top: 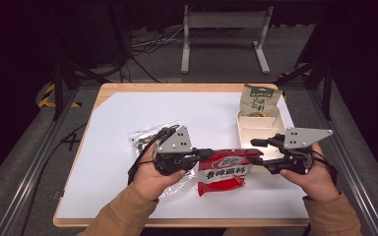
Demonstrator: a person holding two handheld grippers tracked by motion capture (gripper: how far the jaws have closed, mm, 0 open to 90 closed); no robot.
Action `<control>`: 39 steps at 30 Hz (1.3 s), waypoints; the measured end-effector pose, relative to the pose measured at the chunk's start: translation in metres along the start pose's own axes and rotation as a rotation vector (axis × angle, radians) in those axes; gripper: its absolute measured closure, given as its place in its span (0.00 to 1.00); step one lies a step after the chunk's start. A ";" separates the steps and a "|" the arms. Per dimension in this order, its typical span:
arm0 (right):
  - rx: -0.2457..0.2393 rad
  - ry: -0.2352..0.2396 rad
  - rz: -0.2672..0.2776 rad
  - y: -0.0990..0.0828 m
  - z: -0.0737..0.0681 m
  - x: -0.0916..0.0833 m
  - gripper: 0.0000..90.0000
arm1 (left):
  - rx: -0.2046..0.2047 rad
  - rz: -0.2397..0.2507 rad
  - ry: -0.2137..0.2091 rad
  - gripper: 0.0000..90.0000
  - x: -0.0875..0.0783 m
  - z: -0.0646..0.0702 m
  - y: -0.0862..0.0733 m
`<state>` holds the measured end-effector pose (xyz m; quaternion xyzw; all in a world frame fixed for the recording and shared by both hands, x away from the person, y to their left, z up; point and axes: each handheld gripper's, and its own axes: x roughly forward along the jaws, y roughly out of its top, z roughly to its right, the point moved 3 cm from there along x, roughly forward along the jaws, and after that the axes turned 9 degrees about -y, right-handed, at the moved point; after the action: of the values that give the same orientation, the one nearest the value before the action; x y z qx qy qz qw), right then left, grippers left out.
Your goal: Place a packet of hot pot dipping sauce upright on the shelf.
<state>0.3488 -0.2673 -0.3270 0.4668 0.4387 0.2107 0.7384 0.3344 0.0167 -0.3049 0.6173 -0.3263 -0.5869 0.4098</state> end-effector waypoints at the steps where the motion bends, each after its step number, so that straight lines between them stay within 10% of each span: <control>1: -0.005 0.006 -0.003 0.000 -0.001 0.001 0.52 | 0.001 0.002 -0.003 1.00 0.000 0.000 0.000; 21: -0.093 0.087 -0.070 0.008 -0.012 0.019 0.86 | -0.015 0.017 -0.019 1.00 0.001 -0.001 0.000; 39: -0.027 0.156 -0.106 0.027 -0.019 0.020 0.99 | -0.094 0.071 -0.002 0.88 -0.013 -0.008 -0.011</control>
<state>0.3457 -0.2305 -0.3156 0.4152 0.5159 0.2128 0.7184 0.3398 0.0340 -0.3089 0.5846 -0.3204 -0.5875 0.4587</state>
